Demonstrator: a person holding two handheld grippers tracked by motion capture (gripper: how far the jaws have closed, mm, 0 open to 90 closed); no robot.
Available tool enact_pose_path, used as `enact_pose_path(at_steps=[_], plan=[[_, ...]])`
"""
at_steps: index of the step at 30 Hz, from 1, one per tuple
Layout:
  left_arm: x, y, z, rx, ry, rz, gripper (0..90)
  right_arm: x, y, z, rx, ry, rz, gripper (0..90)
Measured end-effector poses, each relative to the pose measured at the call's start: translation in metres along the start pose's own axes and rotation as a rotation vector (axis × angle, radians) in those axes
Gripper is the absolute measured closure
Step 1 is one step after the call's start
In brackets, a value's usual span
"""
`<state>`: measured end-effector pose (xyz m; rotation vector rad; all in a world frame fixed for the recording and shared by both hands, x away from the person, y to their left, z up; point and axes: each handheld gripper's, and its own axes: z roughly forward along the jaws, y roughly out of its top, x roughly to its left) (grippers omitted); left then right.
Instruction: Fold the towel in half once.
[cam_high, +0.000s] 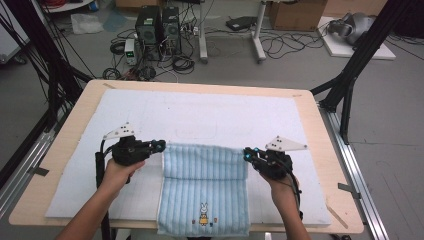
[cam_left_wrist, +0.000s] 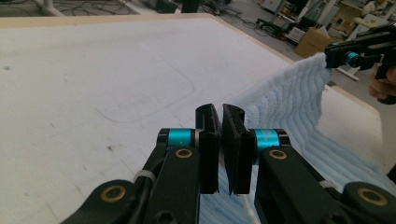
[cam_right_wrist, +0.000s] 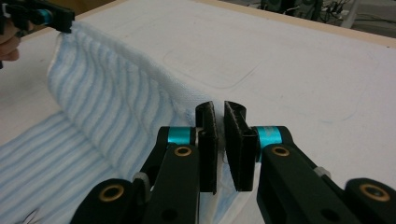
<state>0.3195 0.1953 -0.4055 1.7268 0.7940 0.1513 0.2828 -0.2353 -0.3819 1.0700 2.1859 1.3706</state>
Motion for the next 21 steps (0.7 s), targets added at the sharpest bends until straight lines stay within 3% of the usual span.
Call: enact_pose_path(at_steps=[8,11,14,17,18,21], plan=[[-0.016,-0.028,-0.008,0.076,-0.04,0.003,84.1,0.018,-0.03,-0.014,0.064,0.03,-0.01,83.7],[-0.021,-0.035,-0.012,0.088,-0.051,0.0,79.8,0.021,-0.04,-0.019,0.09,0.029,-0.003,83.4],[-0.016,-0.035,-0.013,0.065,0.006,-0.031,54.8,0.02,-0.046,-0.022,0.1,0.023,0.012,76.3],[-0.006,-0.031,-0.014,0.031,0.064,-0.057,49.3,0.014,-0.042,-0.025,0.047,0.01,0.07,63.5],[-0.003,-0.029,-0.014,0.02,0.082,-0.056,49.2,0.011,-0.04,-0.026,0.023,0.009,0.092,63.2],[0.009,-0.024,-0.009,0.011,0.117,-0.078,49.2,0.004,-0.034,-0.023,0.012,-0.046,0.086,62.4]])
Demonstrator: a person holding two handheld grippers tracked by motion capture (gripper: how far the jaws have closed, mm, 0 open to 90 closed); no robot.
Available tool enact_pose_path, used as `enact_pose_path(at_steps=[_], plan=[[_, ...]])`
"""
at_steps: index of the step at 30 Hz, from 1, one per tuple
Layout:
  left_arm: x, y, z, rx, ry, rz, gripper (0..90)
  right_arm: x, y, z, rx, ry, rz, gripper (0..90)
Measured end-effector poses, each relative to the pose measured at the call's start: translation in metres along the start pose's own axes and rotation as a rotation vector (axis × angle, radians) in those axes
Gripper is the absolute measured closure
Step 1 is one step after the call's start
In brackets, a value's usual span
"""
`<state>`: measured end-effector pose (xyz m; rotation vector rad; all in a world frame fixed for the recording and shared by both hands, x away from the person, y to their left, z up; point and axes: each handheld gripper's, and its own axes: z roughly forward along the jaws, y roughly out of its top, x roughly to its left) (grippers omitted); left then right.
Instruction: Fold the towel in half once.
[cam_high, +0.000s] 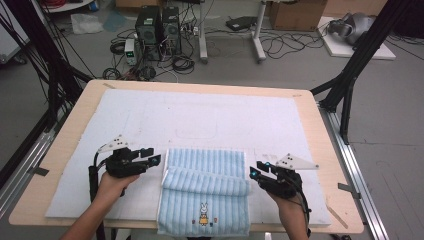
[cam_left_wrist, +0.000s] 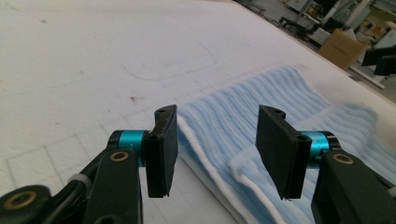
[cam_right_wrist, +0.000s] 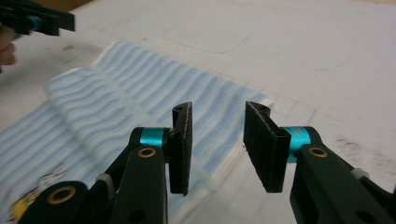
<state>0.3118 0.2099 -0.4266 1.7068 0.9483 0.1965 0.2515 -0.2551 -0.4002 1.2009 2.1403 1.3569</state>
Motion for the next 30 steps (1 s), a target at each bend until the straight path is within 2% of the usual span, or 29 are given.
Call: enact_pose_path(at_steps=[2,4,7,8,11,12,14,16,17,19,20,21,23,28,30], plan=[[0.005,0.003,0.008,0.015,0.011,-0.01,51.0,-0.006,0.004,0.01,0.018,-0.019,0.005,63.1],[0.005,0.004,0.017,0.042,0.011,-0.015,56.5,-0.011,0.006,0.024,0.044,-0.033,0.005,64.2],[0.001,0.002,0.029,0.104,0.013,0.019,65.9,-0.014,0.006,0.045,0.11,-0.056,-0.003,64.4],[0.0,0.001,0.032,0.12,0.019,0.027,67.9,-0.016,0.004,0.05,0.119,-0.05,0.004,64.2],[-0.001,-0.002,0.038,0.137,0.013,0.03,67.2,-0.018,-0.002,0.058,0.161,-0.056,-0.004,63.5],[-0.002,-0.002,0.04,0.147,0.013,0.033,65.6,-0.018,-0.004,0.059,0.166,-0.051,0.005,63.5],[-0.004,-0.005,0.044,0.169,0.014,0.036,62.3,-0.016,-0.006,0.062,0.184,-0.048,-0.009,63.9],[-0.007,-0.007,0.048,0.19,0.019,0.073,64.1,-0.014,-0.007,0.067,0.203,-0.041,-0.014,64.5],[-0.008,-0.007,0.05,0.196,0.021,0.085,67.0,-0.013,-0.008,0.069,0.219,-0.048,-0.018,69.0],[-0.011,-0.009,0.052,0.212,0.021,0.116,77.9,-0.013,-0.009,0.072,0.231,-0.038,-0.022,78.7],[-0.013,-0.01,0.053,0.215,0.029,0.142,83.6,-0.012,-0.009,0.072,0.226,-0.035,-0.041,82.1],[-0.015,-0.01,0.054,0.217,0.034,0.156,85.3,-0.01,-0.008,0.071,0.229,-0.042,-0.052,83.2],[-0.016,-0.009,0.053,0.201,0.04,0.143,86.3,-0.009,-0.007,0.071,0.223,-0.046,-0.069,83.8],[-0.01,-0.005,0.046,0.139,-0.003,0.068,86.2,-0.01,-0.005,0.068,0.192,-0.041,-0.048,83.8],[-0.008,-0.003,0.046,0.122,-0.005,0.058,86.2,-0.01,-0.003,0.067,0.182,-0.042,-0.048,83.8]])
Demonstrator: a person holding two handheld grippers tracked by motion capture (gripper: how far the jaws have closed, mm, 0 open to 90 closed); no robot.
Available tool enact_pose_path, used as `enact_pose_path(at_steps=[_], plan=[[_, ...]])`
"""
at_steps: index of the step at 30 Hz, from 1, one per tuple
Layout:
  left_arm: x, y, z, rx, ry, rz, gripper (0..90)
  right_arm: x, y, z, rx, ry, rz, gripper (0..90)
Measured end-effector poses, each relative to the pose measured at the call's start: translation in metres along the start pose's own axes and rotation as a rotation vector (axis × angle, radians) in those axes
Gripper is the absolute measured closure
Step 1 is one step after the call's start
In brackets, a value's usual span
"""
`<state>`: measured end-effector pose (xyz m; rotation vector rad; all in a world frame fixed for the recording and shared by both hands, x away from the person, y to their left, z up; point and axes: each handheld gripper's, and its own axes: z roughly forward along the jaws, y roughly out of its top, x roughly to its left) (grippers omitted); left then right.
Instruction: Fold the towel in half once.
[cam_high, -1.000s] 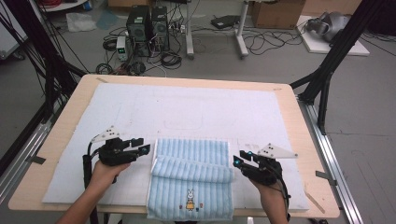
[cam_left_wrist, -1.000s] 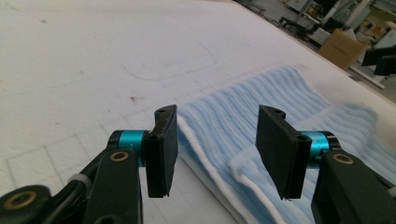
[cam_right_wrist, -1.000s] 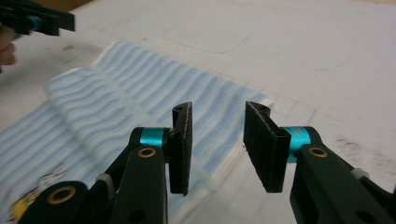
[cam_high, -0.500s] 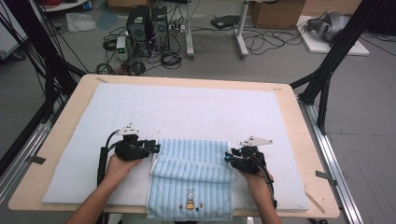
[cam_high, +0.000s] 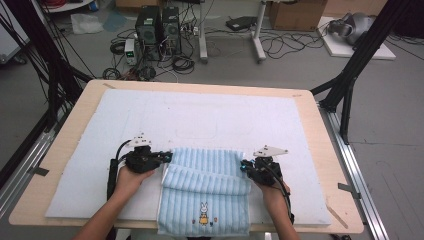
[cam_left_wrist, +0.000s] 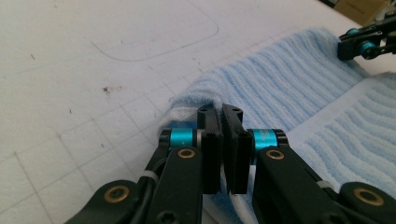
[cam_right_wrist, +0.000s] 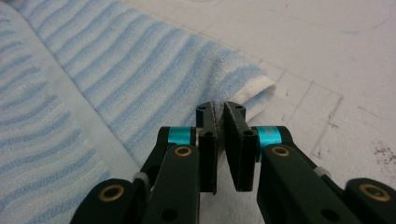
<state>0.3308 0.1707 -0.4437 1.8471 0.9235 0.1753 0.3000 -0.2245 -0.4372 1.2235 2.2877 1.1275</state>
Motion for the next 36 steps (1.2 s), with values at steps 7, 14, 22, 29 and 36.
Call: enact_pose_path(at_steps=[7,14,22,29,36], plan=[[0.006,0.002,0.005,-0.045,0.003,-0.071,84.1,-0.004,0.006,0.001,-0.016,-0.031,0.004,83.7],[0.013,0.001,0.009,-0.064,0.081,-0.086,84.7,-0.009,0.013,0.008,-0.056,-0.043,0.004,84.0],[0.018,0.0,0.002,-0.017,0.185,-0.081,47.7,-0.017,0.013,0.017,-0.047,-0.065,0.07,63.7],[0.01,-0.001,0.011,0.051,0.126,-0.023,50.2,-0.02,0.008,0.013,-0.007,-0.057,0.093,51.9],[-0.002,-0.001,0.017,0.11,0.088,0.08,87.2,-0.006,0.009,0.021,0.055,-0.067,-0.012,71.9]])
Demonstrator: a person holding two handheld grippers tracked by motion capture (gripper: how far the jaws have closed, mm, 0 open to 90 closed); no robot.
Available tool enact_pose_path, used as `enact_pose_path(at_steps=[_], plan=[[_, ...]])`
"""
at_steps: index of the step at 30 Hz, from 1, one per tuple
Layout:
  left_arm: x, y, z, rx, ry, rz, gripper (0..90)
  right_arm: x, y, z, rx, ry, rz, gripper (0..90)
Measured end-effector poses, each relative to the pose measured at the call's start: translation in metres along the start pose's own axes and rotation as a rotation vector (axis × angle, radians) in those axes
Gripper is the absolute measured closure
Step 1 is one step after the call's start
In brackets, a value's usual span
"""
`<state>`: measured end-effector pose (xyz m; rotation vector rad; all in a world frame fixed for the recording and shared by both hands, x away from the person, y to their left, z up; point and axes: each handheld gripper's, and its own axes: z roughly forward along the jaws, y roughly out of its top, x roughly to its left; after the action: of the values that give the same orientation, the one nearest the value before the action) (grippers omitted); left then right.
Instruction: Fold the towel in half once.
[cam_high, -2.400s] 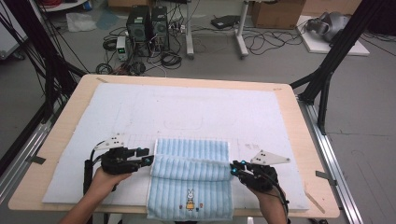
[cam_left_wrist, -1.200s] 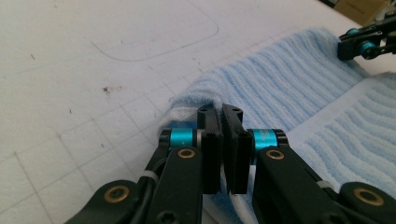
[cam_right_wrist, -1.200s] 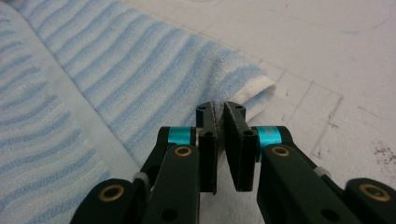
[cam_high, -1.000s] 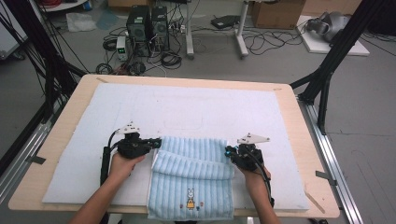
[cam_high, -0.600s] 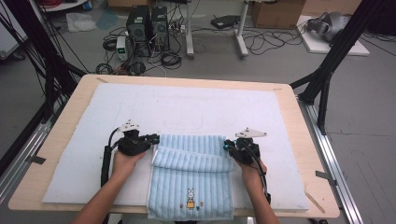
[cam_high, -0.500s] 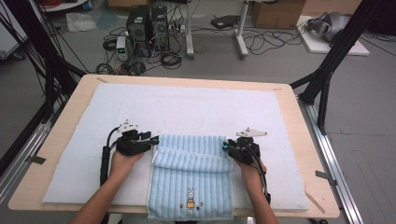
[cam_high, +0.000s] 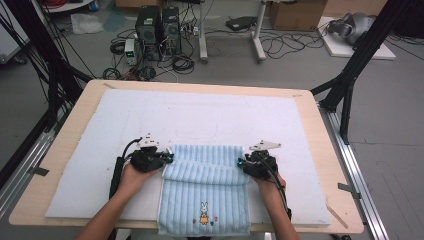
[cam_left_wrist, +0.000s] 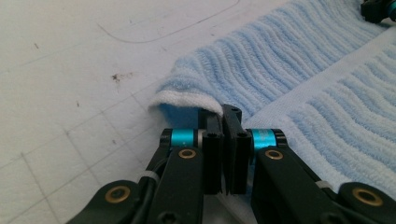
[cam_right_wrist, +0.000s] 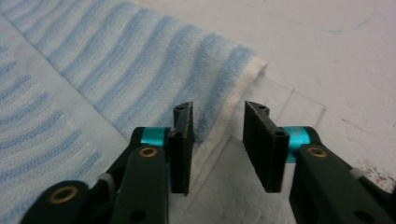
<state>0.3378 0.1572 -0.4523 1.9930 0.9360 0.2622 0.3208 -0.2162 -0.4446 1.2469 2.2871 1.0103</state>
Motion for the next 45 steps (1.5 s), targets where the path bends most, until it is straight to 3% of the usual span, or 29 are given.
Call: enact_pose_path(at_steps=[2,6,9,10,11,13,15,19,23,29,34,36,38,39,42,45], plan=[[0.003,0.0,0.0,-0.001,-0.01,-0.031,87.7,0.003,0.001,0.001,0.01,0.022,-0.011,82.2],[0.009,0.004,0.002,0.0,-0.002,-0.062,88.1,-0.006,0.001,0.002,0.003,0.094,0.043,85.9],[0.014,0.012,0.006,-0.003,0.012,-0.059,88.2,-0.008,0.004,0.005,-0.021,0.062,0.041,86.0],[0.016,0.014,0.007,-0.028,0.024,-0.06,88.2,-0.008,0.005,0.006,-0.022,0.05,0.034,86.0],[0.019,0.014,0.008,-0.045,0.031,-0.071,88.1,-0.009,0.008,0.007,-0.02,0.045,0.03,86.0],[0.027,0.019,0.011,-0.027,0.034,-0.101,88.2,-0.011,0.012,0.011,-0.037,0.035,0.033,86.0],[0.034,0.026,0.012,-0.055,0.05,-0.111,88.2,-0.014,0.017,0.015,-0.047,0.032,0.052,86.0],[0.049,0.044,0.016,-0.084,0.082,-0.102,88.2,-0.019,0.032,0.026,-0.066,0.002,0.064,86.0],[0.062,0.055,0.022,-0.098,0.098,-0.135,88.1,-0.027,0.053,0.034,-0.096,-0.024,0.078,86.0],[0.069,0.057,0.03,-0.108,0.108,-0.19,88.1,-0.037,0.073,0.044,-0.1,-0.051,0.083,86.0],[0.068,0.056,0.035,-0.123,0.122,-0.18,87.9,-0.046,0.075,0.057,-0.082,-0.068,0.1,86.0],[0.068,0.055,0.037,-0.109,0.136,-0.176,81.5,-0.047,0.074,0.061,-0.081,-0.071,0.105,85.0],[0.07,0.054,0.033,-0.095,0.15,-0.183,61.4,-0.048,0.073,0.061,-0.08,-0.074,0.104,74.9],[0.071,0.053,0.029,-0.108,0.151,-0.19,56.4,-0.049,0.073,0.058,-0.086,-0.068,0.123,71.0],[0.073,0.05,0.017,-0.166,0.137,-0.194,56.1,-0.053,0.071,0.046,-0.139,-0.043,0.128,65.6],[0.072,0.049,0.013,-0.192,0.087,-0.179,56.5,-0.054,0.067,0.035,-0.15,-0.03,0.13,63.7]])
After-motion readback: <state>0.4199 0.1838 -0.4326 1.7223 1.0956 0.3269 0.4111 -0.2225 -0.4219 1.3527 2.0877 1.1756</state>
